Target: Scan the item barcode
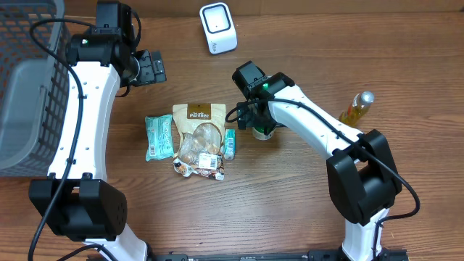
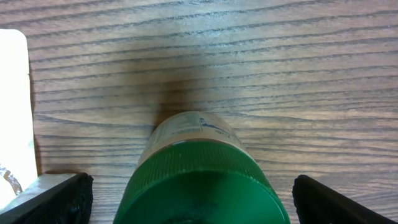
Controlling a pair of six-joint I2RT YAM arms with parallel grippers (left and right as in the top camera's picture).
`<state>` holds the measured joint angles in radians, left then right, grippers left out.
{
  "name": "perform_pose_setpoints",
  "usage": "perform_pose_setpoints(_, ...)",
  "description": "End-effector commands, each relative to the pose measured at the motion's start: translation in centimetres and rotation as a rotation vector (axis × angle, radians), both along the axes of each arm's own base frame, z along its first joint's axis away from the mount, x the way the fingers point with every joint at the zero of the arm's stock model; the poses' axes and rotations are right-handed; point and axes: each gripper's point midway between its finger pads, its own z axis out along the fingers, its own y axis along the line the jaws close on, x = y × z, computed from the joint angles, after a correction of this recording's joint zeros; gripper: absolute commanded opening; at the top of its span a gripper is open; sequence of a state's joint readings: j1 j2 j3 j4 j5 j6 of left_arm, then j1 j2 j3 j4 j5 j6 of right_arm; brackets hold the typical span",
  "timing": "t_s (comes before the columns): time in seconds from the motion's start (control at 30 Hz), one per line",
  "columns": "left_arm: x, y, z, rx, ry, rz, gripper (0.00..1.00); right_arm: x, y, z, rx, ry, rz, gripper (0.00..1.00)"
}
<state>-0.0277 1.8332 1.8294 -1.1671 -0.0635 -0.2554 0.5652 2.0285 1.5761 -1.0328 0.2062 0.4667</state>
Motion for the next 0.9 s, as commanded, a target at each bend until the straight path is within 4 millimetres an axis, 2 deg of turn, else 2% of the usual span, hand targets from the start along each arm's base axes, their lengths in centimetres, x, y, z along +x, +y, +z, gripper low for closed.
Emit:
perform_pose_setpoints(0.0, 0.1, -0.3, 0.7, -0.004, -0.020, -0.004, 1.00, -0.3, -0.3, -1.8, -0.029, 0.038, 0.011, 1.00)
perform_pose_setpoints(0.27, 0.1, -0.3, 0.7, -0.004, -0.020, -0.004, 1.00, -0.2, -0.6, -2.5, -0.039, 0.053, 0.013, 0.94)
perform_pose_setpoints(0.37, 0.1, -0.3, 0.7, -0.004, -0.020, -0.004, 1.00, -0.1, -1.2, -2.6, -0.041, 0.058, -0.001, 0.84)
perform_pose_setpoints(0.47, 0.1, -0.3, 0.7, -0.004, -0.020, -0.004, 0.99, -0.2, -1.8, -2.6, -0.045, 0.073, -0.014, 0.83)
perform_pose_setpoints(0.87, 0.1, -0.3, 0.7, -0.004, -0.020, -0.004, 1.00, -0.9, -1.0, -2.8, 0.009, 0.115, -0.008, 0.83)
